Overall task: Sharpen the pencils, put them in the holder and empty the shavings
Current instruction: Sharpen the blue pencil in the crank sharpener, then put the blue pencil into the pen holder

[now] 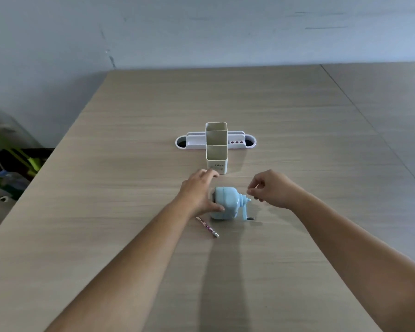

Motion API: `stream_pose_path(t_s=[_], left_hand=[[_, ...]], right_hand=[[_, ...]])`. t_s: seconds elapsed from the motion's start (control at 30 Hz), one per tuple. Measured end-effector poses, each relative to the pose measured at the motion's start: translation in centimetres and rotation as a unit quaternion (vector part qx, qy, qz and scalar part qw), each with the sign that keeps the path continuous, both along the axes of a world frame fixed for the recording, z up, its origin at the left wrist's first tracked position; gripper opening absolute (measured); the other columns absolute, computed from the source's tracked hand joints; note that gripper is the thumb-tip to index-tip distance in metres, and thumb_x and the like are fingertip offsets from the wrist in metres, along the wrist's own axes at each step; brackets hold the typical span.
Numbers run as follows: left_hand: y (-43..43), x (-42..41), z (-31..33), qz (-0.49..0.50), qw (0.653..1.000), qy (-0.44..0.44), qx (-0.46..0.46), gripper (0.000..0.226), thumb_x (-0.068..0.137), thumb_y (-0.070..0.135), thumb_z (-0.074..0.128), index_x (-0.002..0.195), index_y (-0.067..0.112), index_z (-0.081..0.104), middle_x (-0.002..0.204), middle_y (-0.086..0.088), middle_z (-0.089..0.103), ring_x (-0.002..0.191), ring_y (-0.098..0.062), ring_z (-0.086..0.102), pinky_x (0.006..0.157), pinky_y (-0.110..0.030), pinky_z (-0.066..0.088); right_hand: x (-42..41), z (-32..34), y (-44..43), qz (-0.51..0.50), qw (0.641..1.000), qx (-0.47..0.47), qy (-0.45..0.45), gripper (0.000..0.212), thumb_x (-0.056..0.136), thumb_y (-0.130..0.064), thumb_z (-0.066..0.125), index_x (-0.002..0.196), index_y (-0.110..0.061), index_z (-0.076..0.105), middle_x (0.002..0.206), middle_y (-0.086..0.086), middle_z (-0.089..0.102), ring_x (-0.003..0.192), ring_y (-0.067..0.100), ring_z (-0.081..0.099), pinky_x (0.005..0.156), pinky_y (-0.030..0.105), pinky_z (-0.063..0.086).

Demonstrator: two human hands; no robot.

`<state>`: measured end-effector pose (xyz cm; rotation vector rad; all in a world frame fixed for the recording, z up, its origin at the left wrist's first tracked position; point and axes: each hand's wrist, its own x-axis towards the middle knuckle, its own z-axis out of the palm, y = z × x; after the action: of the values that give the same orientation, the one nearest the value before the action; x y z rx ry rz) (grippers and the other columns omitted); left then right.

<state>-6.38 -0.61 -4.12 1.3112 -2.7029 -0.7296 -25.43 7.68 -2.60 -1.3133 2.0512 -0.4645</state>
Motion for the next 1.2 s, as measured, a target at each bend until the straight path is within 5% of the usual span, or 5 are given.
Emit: stream_pose_path(t_s=[0.23,0.63,0.8,1.03,1.2], left_hand=[[-0.1,3.6,-1.8,0.045,0.996,-0.075,-0.013,0.036,0.078,0.026,0.065,0.113,0.024,0.057,0.122,0.0,0.057,0.116,-0.023,0.052,0.094,-0.036,0.043],[-1.9,5.4,-3.2,-0.011,0.983,-0.125,-0.131,0.02,0.094,0.025,0.05,0.102,0.022,0.069,0.1,-0.005,0.072,0.095,-0.029,0.064,0.078,-0.03,0.044],[-4.8,11.6,-2.1,0.082,0.97,-0.209,-0.091,0.02,0.094,0.027,0.051,0.103,0.021,0.068,0.104,-0.01,0.071,0.097,-0.032,0.064,0.077,-0.032,0.048],[-2.0,10.5,-1.6,0.116,0.992,0.042,0.026,0.015,0.087,0.018,0.064,0.094,0.011,0.075,0.085,-0.008,0.058,0.087,-0.025,0.057,0.071,-0.027,0.037],[-0.8,8.1,-1.3,0.188,0.951,0.194,0.152,0.015,0.087,0.008,0.062,0.087,0.02,0.071,0.072,0.003,0.059,0.064,-0.009,0.05,0.06,-0.017,0.039]], right_hand=[[5.0,-0.7,-1.9,0.156,0.982,-0.022,0.106,0.066,0.073,-0.036,0.073,0.132,-0.022,0.048,0.141,-0.002,0.048,0.129,0.019,0.041,0.107,0.033,0.033],[5.7,-2.5,-2.4,0.194,0.949,-0.045,0.245,0.069,0.068,-0.04,0.075,0.13,-0.023,0.047,0.128,-0.001,0.059,0.121,0.02,0.05,0.104,0.033,0.028],[4.9,-2.2,-2.5,0.18,0.95,-0.03,0.252,0.069,0.068,-0.04,0.076,0.129,-0.023,0.047,0.127,-0.001,0.06,0.117,0.021,0.052,0.104,0.031,0.029],[5.3,-2.1,-2.1,0.182,0.948,-0.026,0.258,0.069,0.07,-0.038,0.073,0.132,-0.023,0.045,0.129,-0.001,0.058,0.119,0.021,0.051,0.102,0.03,0.032],[5.4,-2.0,-2.0,0.189,0.948,-0.012,0.256,0.067,0.073,-0.036,0.07,0.133,-0.023,0.043,0.128,0.0,0.057,0.119,0.021,0.05,0.102,0.032,0.033]])
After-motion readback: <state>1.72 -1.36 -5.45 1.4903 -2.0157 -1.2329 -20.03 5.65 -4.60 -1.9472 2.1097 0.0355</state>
